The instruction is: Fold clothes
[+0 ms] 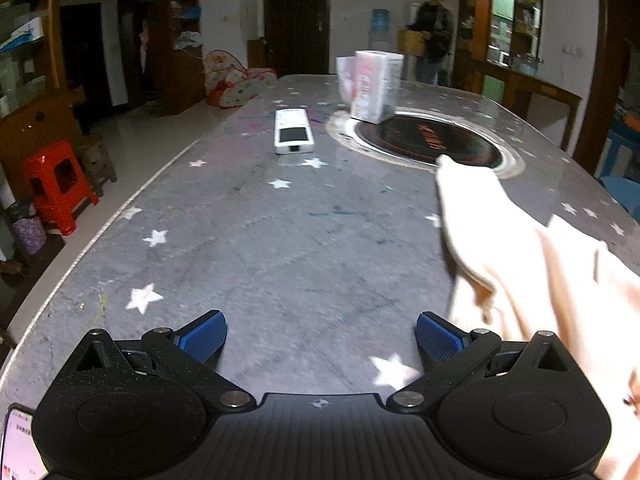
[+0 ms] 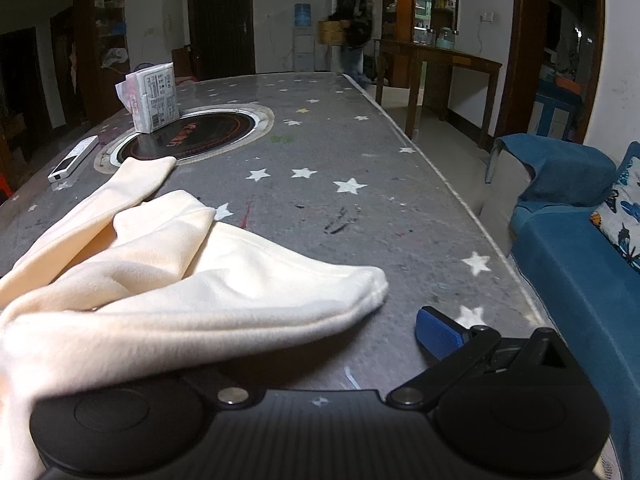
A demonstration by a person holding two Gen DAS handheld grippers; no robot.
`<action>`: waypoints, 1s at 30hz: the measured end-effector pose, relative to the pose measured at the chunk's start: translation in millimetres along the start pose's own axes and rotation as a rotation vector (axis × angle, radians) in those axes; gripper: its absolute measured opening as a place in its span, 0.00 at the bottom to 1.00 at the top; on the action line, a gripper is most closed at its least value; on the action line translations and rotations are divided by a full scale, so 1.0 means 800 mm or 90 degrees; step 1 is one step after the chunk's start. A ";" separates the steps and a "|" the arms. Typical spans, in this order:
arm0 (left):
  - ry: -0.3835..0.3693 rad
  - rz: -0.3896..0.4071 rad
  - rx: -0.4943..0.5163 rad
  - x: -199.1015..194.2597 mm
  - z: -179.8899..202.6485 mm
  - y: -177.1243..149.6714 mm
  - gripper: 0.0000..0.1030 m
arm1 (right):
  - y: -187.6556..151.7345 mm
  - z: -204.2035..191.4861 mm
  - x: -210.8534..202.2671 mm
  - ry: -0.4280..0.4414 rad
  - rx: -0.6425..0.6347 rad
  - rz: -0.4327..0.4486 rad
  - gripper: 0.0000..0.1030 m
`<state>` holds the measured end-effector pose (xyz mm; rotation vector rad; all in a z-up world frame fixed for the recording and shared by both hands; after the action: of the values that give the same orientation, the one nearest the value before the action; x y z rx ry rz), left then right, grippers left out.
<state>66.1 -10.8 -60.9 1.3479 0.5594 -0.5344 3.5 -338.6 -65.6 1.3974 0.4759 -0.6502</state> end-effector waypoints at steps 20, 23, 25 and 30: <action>-0.010 -0.037 0.034 -0.052 0.033 -0.025 1.00 | -0.018 0.002 -0.072 -0.019 -0.027 0.031 1.00; -0.012 -0.038 0.042 -0.056 0.038 -0.028 1.00 | -0.018 -0.001 -0.081 -0.015 -0.027 0.039 1.00; -0.015 -0.040 0.044 -0.059 0.040 -0.029 1.00 | -0.018 -0.004 -0.086 -0.013 -0.027 0.043 1.00; -0.020 -0.040 0.048 -0.065 0.045 -0.029 1.00 | -0.018 -0.010 -0.095 -0.011 -0.029 0.050 1.00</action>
<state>14.3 -47.6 -39.9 1.3952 0.5621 -0.6324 -62.0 -321.2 -27.2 1.3602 0.4175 -0.5836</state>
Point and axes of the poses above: each gripper's, at about its wrist camera, not at the fingertips, and x roughly the way its jaws point, z to its right, y to its top, the point moved 10 cm from there along x, roughly the way its jaws point, and after that the axes turned 10 degrees about -x, right-handed, at the moved point
